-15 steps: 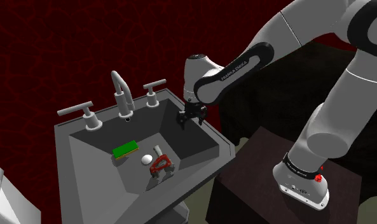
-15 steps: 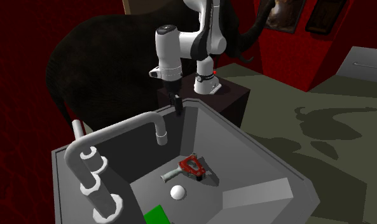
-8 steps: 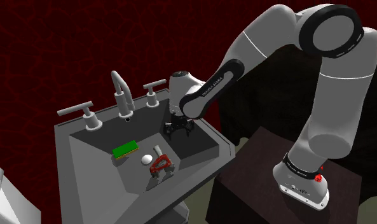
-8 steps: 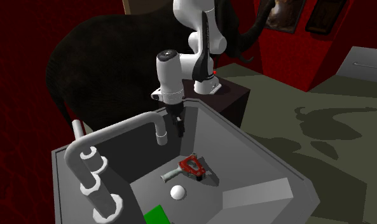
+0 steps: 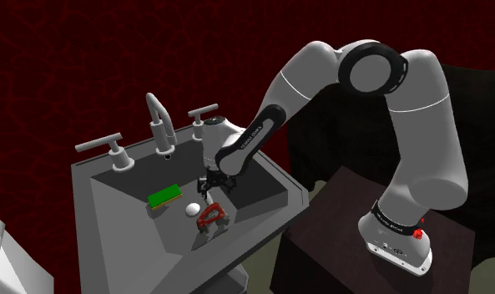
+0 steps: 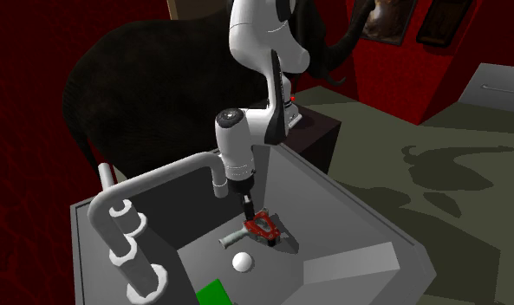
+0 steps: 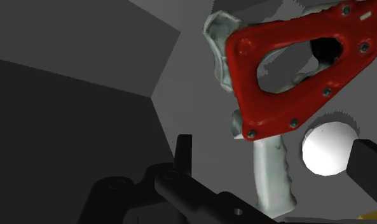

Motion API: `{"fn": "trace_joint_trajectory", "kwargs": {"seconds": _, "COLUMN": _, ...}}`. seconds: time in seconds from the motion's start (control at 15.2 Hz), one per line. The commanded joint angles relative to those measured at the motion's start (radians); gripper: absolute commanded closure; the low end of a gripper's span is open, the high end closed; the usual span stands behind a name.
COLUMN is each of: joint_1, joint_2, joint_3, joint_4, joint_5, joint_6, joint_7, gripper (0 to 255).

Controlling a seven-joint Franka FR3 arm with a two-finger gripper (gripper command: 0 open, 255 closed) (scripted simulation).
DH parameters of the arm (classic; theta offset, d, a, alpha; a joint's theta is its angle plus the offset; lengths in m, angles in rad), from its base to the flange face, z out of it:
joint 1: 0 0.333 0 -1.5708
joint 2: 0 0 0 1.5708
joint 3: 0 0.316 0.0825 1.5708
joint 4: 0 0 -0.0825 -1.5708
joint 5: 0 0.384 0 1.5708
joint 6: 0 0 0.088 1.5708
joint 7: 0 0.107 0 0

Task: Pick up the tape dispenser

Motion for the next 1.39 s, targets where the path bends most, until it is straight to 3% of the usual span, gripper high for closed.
{"fn": "trace_joint_trajectory", "kwargs": {"seconds": 0.0, "joint_1": 0.023, "joint_2": 0.08, "joint_3": -0.013, "joint_4": 0.077, "joint_5": -0.007, "joint_6": 0.003, "joint_7": 0.023, "gripper": 0}}
{"fn": "trace_joint_trajectory", "kwargs": {"seconds": 0.13, "joint_1": 0.041, "joint_2": 0.136, "joint_3": -0.021, "joint_4": 0.138, "joint_5": -0.009, "joint_6": -0.001, "joint_7": 0.038, "gripper": 0}}
{"fn": "trace_joint_trajectory", "kwargs": {"seconds": 0.73, "joint_1": 0.055, "joint_2": 0.224, "joint_3": -0.039, "joint_4": 0.171, "joint_5": -0.022, "joint_6": 0.054, "joint_7": 0.04, "gripper": 0}}
{"fn": "trace_joint_trajectory", "kwargs": {"seconds": 0.79, "joint_1": 0.055, "joint_2": 0.226, "joint_3": -0.039, "joint_4": 0.171, "joint_5": -0.023, "joint_6": 0.055, "joint_7": 0.04, "gripper": 255}}
{"fn": "trace_joint_trajectory", "kwargs": {"seconds": 1.32, "joint_1": 0.056, "joint_2": 0.228, "joint_3": -0.039, "joint_4": 0.172, "joint_5": -0.023, "joint_6": 0.056, "joint_7": 0.04, "gripper": 255}}
